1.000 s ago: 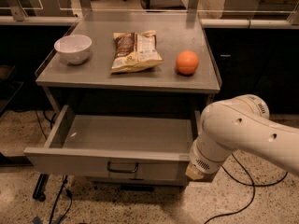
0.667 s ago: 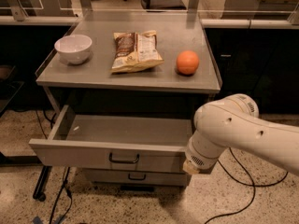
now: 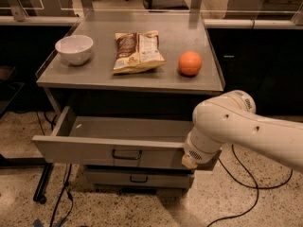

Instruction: Close top drawer

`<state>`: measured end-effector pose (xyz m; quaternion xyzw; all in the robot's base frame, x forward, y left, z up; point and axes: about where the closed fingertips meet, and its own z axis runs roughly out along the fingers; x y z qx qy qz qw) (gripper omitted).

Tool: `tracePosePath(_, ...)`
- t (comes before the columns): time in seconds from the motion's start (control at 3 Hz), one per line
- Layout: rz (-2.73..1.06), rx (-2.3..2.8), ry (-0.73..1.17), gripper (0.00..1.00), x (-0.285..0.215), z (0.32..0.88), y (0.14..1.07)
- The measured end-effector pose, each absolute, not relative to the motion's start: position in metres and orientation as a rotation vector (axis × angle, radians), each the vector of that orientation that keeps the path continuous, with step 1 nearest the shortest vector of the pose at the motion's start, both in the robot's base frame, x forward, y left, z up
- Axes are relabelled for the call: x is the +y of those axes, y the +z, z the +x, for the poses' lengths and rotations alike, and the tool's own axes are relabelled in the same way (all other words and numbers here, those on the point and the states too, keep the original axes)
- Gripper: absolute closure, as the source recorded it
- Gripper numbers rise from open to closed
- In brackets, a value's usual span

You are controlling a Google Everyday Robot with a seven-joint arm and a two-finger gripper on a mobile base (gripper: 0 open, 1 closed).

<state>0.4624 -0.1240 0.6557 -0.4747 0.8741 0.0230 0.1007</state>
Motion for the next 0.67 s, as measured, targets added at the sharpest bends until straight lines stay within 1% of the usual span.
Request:
tracePosePath(0.33, -1.403, 2.570, 0.037, 0.98, -0.1224, 0.4779, 0.6658)
tracePosePath(0.67, -1.403, 2.570, 0.037, 0.77, -0.1224, 0.4779, 0.6658)
